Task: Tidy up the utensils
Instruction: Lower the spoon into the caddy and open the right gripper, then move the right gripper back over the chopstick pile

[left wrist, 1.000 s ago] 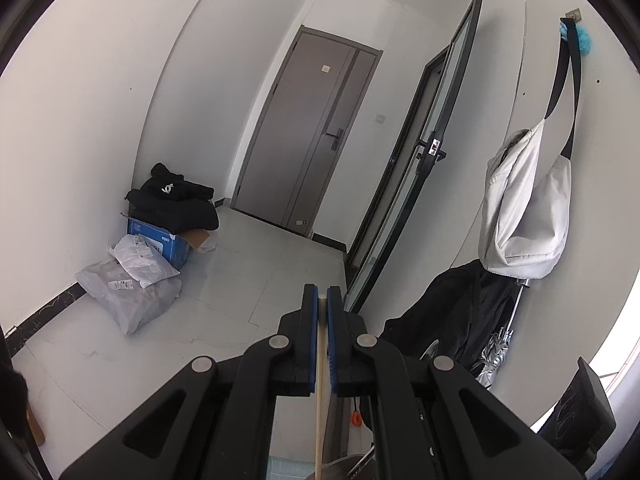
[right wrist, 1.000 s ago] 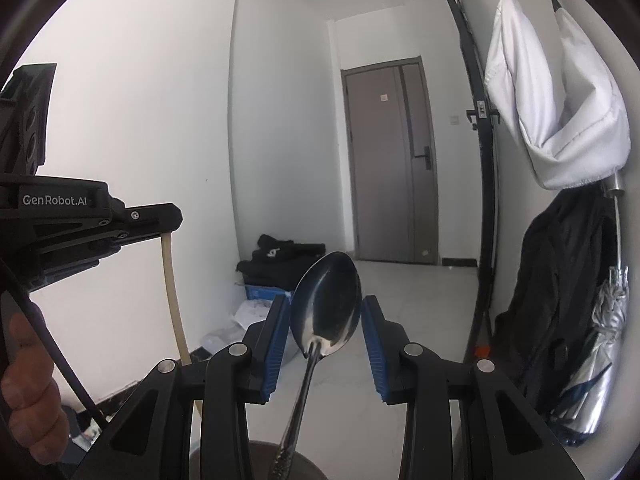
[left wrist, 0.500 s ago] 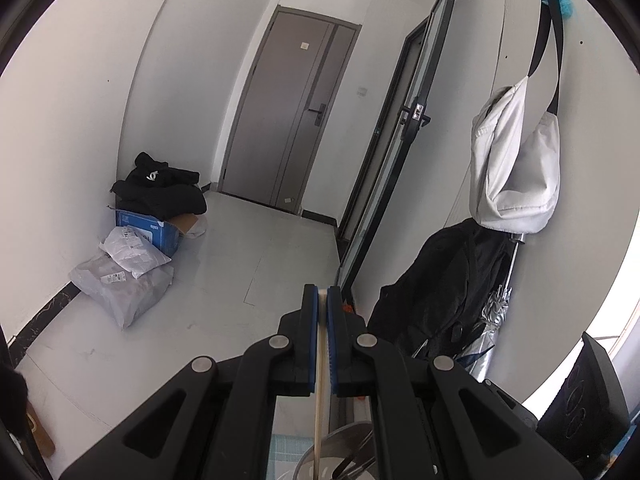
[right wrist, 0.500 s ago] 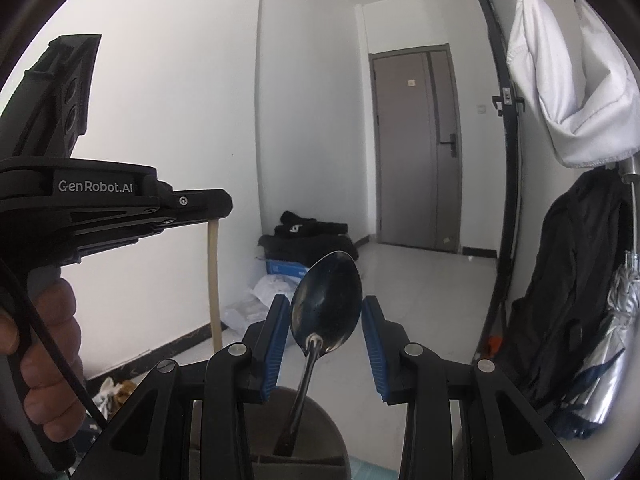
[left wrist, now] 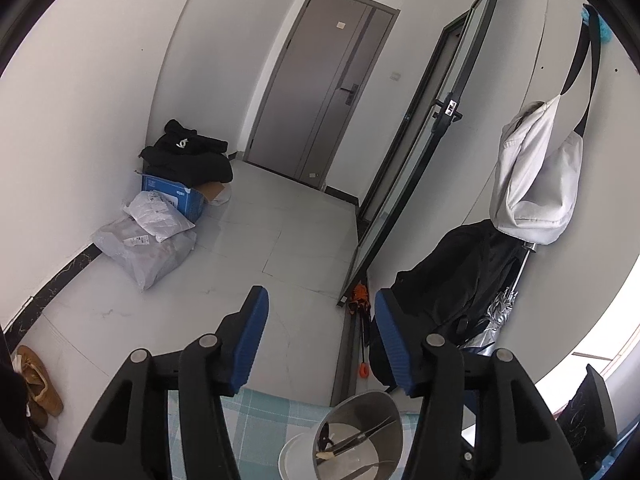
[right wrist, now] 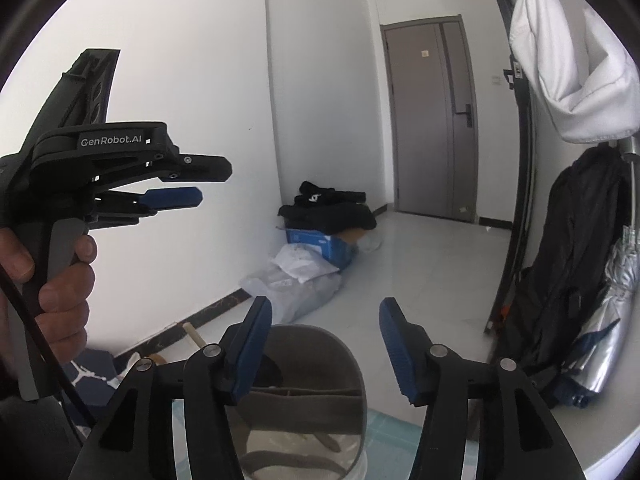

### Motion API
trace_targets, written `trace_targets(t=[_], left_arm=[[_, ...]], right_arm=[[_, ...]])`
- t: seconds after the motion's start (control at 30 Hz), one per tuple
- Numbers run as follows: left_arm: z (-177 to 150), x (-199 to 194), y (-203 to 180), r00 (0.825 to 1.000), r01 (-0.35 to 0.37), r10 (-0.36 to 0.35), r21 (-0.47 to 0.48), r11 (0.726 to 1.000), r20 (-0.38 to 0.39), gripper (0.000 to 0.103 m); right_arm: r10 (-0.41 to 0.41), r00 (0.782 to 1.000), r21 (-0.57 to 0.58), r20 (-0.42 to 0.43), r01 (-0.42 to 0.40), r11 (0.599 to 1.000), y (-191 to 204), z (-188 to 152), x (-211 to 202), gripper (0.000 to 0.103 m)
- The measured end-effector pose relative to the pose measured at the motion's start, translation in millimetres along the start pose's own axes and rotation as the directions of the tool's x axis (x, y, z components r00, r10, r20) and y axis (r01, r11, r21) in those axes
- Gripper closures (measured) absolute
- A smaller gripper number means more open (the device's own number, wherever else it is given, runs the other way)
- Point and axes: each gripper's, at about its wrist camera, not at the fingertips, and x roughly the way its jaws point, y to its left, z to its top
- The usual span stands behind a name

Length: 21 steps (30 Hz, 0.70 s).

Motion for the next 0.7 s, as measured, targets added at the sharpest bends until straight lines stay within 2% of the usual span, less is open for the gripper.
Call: trace_targets(t=[0.1,0.23,0.4,0.7], left_arm=[[-2.1,-15.6,0.2,1.000,-0.020,0.020,-0.011,1.000,0.015,0.036],[-9.4,-39.6,-2.9,0.998,-0.057,0.057,-0.003,0.998,0.033,0.026],[-19.4,-67.3,-9.2,0.995,-0.091,0.091,0.012,0.996,0.033,0.019],[-50.0,-109.5,-15.6,0.989,-0.139,0.137,0.025,0.990,0.051,0.003]], right_arm=[[-0.017,1.000,0.017,0.008,0.016,1.000,0.8,-0.6,-17.7,0.038],[-0.033,0.999,0.043,0.023,0.032,0.999,6.5,0.1,-43.8,0.031],[-0.049,0.998,0.072,0.049,0.045,0.996,17.1,1.4,-77.2,0.020],[-0.075,0.995,0.074,0.069,0.070,0.995,43.3,-11.4,-125.0,0.009]])
